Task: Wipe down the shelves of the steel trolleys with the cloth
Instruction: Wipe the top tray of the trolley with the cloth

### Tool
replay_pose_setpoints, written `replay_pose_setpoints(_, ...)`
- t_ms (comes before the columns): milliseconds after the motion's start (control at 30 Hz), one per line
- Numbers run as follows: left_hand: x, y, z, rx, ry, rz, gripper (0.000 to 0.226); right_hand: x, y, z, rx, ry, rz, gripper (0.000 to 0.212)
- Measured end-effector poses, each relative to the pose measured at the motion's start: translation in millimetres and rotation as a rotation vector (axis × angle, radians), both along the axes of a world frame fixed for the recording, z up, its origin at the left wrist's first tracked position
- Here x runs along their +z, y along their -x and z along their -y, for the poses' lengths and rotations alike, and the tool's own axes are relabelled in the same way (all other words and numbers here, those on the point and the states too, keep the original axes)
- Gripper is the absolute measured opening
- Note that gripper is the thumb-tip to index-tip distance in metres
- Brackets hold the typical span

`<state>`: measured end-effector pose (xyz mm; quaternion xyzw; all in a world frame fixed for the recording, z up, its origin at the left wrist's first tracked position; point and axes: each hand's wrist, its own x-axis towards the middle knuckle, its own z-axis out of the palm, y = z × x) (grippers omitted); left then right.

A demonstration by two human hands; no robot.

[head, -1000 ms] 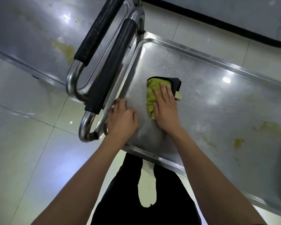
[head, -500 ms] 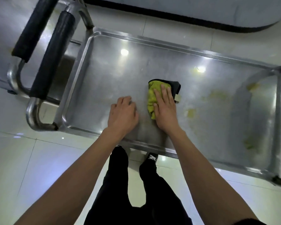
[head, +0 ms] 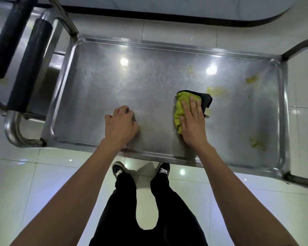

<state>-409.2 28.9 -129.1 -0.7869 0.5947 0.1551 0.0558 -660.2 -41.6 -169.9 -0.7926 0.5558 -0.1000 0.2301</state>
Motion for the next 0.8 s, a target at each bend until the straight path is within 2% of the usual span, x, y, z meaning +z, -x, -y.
replay_pose_setpoints(333,-10.2,-32.0,-30.0,-0.042,0.062,-0.009,0.034,-2.8,-92.6,-62.5,0.063,-0.062,-0.018,0.060)
replay_pose_setpoints(467,-8.9,-59.8,-33.7,-0.086,0.090,-0.120,0.036,-0.7,-136.3,-84.4,0.118,-0.078,-0.018,0.070)
replay_pose_setpoints(533,-9.6,-80.6,-45.2,-0.044,0.107,-0.164,0.033,-1.5,-146.9,-89.1,0.093,-0.082,-0.012,0.068)
replay_pose_setpoints(633,-10.4,-116.9,-80.1,0.105,0.178,-0.096,0.029,-1.2,-156.7,-95.2,0.065,-0.080,-0.014,0.069)
replay_pose_setpoints(700,-9.6,-139.2,-104.1,0.165,0.145,-0.050,0.028,0.3,-167.3,-98.1,0.064,-0.071,-0.023,0.072)
replay_pose_setpoints(800,-10.7,-164.4,-130.4,0.108,0.024,-0.040,0.030,2.1,-193.9,-99.5,0.122,-0.044,-0.036,0.075)
